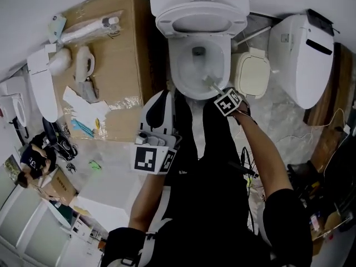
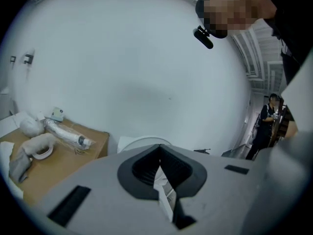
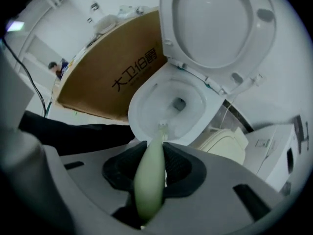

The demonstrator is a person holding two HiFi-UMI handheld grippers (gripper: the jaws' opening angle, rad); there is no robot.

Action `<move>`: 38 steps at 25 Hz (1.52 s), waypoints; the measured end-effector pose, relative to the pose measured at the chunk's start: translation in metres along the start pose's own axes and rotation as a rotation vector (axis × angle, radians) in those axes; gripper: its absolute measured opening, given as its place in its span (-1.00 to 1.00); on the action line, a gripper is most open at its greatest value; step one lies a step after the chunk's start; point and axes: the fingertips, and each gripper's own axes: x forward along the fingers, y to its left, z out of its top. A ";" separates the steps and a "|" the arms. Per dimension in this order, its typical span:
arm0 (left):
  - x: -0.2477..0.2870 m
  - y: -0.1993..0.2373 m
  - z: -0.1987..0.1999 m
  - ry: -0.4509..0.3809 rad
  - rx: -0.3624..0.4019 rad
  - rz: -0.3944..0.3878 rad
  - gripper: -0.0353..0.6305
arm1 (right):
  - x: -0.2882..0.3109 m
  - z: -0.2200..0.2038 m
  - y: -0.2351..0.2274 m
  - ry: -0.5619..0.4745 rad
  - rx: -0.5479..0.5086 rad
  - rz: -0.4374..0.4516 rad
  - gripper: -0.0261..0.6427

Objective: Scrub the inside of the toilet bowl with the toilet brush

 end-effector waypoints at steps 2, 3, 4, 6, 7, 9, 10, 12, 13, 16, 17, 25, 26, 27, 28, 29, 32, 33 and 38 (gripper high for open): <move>-0.003 -0.004 -0.001 -0.011 -0.009 0.032 -0.88 | -0.001 -0.001 -0.005 0.022 -0.119 -0.015 -0.59; -0.004 -0.005 -0.001 -0.018 -0.013 0.048 -0.88 | -0.001 -0.002 -0.009 0.030 -0.168 -0.022 -0.59; -0.005 -0.006 -0.001 -0.027 -0.016 0.063 -0.88 | -0.001 -0.002 -0.013 0.037 -0.211 -0.029 -0.59; -0.007 -0.005 -0.001 -0.045 -0.026 0.088 -0.88 | -0.001 0.000 -0.020 0.052 -0.287 -0.043 -0.59; -0.008 -0.004 -0.002 -0.052 -0.031 0.097 -0.88 | 0.000 0.001 -0.024 0.059 -0.319 -0.050 -0.59; -0.010 -0.003 -0.005 -0.060 -0.041 0.110 -0.88 | -0.001 0.005 -0.030 0.072 -0.372 -0.063 -0.59; -0.010 -0.002 -0.007 -0.061 -0.045 0.112 -0.88 | -0.001 0.007 -0.033 0.078 -0.395 -0.072 -0.59; -0.010 -0.002 -0.010 -0.058 -0.054 0.115 -0.88 | -0.003 0.011 -0.038 0.090 -0.449 -0.093 -0.59; -0.010 -0.001 -0.012 -0.056 -0.058 0.115 -0.88 | -0.004 0.013 -0.041 0.096 -0.479 -0.103 -0.59; -0.007 0.001 -0.013 -0.054 -0.063 0.118 -0.88 | -0.005 0.020 -0.047 0.115 -0.573 -0.129 -0.59; -0.007 0.001 -0.013 -0.054 -0.064 0.118 -0.88 | -0.004 0.022 -0.049 0.122 -0.604 -0.137 -0.59; -0.008 0.014 -0.018 -0.055 -0.087 0.139 -0.88 | -0.005 0.048 -0.074 0.156 -0.806 -0.225 -0.59; -0.009 0.016 -0.018 -0.056 -0.091 0.144 -0.88 | -0.006 0.052 -0.077 0.160 -0.834 -0.237 -0.59; -0.009 0.018 -0.019 -0.057 -0.096 0.149 -0.88 | -0.007 0.055 -0.080 0.165 -0.862 -0.248 -0.59; -0.010 0.020 -0.019 -0.058 -0.099 0.153 -0.88 | -0.007 0.058 -0.083 0.171 -0.891 -0.258 -0.59; -0.010 0.023 -0.019 -0.059 -0.101 0.157 -0.88 | -0.008 0.062 -0.086 0.179 -0.923 -0.270 -0.59; -0.013 0.030 -0.020 -0.059 -0.100 0.175 -0.88 | -0.007 0.074 -0.093 0.201 -1.037 -0.304 -0.59; -0.014 0.033 -0.021 -0.059 -0.101 0.181 -0.88 | -0.006 0.078 -0.095 0.209 -1.078 -0.311 -0.59; -0.023 0.044 -0.022 -0.065 -0.113 0.211 -0.88 | -0.005 0.093 -0.095 0.239 -1.336 -0.363 -0.59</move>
